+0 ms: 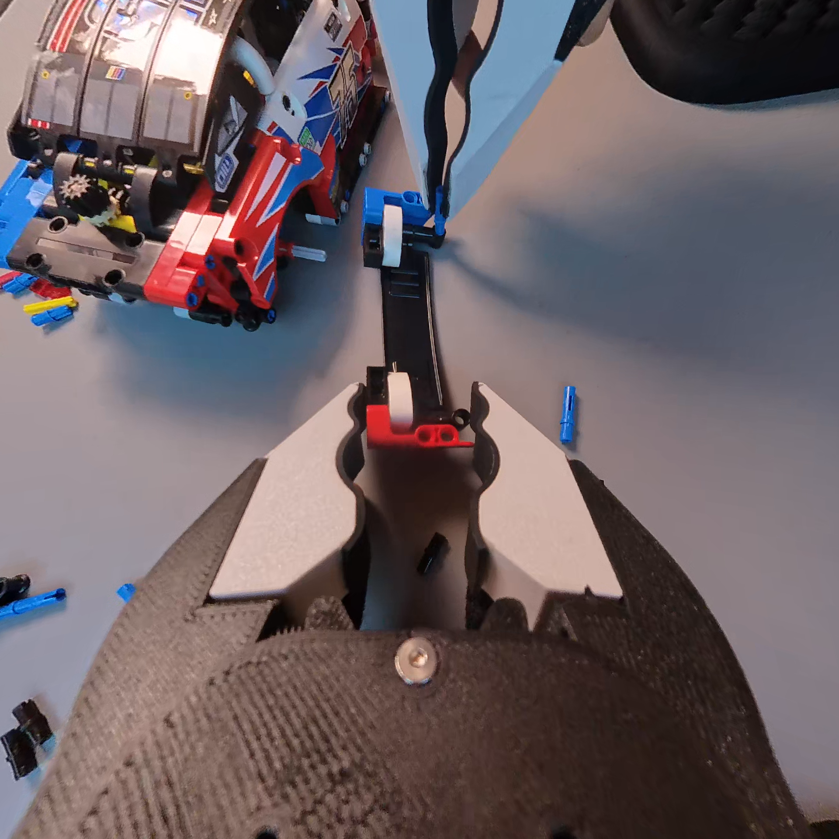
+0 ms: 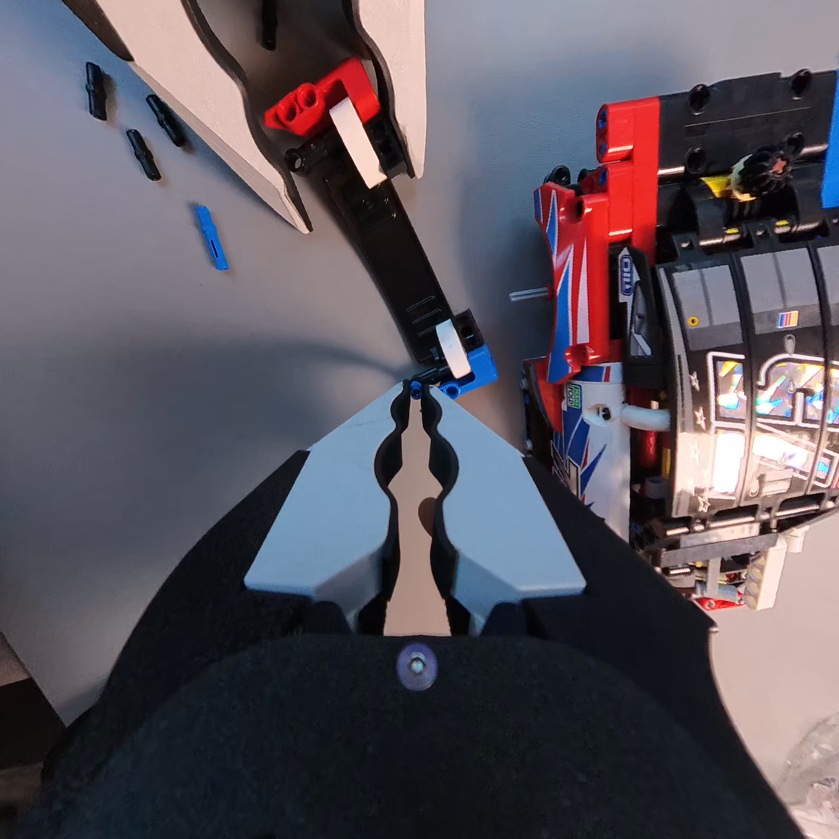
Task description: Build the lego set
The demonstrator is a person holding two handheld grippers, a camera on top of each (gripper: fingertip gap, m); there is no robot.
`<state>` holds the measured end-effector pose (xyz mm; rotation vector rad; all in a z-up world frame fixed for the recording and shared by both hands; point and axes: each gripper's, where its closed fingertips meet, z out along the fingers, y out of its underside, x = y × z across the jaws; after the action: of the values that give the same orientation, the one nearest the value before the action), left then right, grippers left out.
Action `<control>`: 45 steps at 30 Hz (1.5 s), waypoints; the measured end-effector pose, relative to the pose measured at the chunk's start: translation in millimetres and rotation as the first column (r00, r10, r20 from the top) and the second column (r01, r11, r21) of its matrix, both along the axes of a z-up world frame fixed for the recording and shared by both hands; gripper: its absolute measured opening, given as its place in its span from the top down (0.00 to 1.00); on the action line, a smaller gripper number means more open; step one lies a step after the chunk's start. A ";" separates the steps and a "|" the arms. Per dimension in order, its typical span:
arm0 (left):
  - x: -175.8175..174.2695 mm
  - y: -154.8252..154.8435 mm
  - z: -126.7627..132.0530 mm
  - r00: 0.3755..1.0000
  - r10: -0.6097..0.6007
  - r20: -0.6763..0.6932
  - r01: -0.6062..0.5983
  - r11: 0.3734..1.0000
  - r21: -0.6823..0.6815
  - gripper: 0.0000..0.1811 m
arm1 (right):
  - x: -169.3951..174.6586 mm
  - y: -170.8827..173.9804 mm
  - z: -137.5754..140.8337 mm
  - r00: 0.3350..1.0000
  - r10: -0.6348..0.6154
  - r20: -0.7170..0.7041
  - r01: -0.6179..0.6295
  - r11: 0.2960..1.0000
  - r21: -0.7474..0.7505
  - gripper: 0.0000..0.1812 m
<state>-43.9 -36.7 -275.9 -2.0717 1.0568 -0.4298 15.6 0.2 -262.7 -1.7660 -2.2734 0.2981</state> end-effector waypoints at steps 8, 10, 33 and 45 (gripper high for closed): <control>0.2 -2.9 -1.3 1.000 -0.008 0.002 0.008 0.998 -0.059 0.76 | -2.8 -2.2 -1.0 0.997 0.060 -0.046 -0.055 0.994 0.097 0.99; 0.4 -3.3 -1.6 1.000 -0.005 0.002 0.005 0.998 -0.063 0.76 | -3.1 -2.9 -1.1 0.994 0.076 -0.078 -0.067 0.990 0.121 0.99; 20.5 0.8 22.5 0.998 -0.051 -0.025 0.050 0.998 -0.035 0.67 | -1.4 -4.2 0.5 0.941 0.057 -0.334 -0.003 0.987 0.159 0.99; 59.2 44.0 0.8 0.979 -0.099 -0.177 0.091 0.994 -0.055 0.67 | 3.2 -3.0 1.1 0.892 0.019 -0.451 0.041 0.992 0.122 0.99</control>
<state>15.3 7.3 -275.1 -2.1388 1.2667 -0.3224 18.8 -2.8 -261.7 -1.4594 -1.9029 0.4915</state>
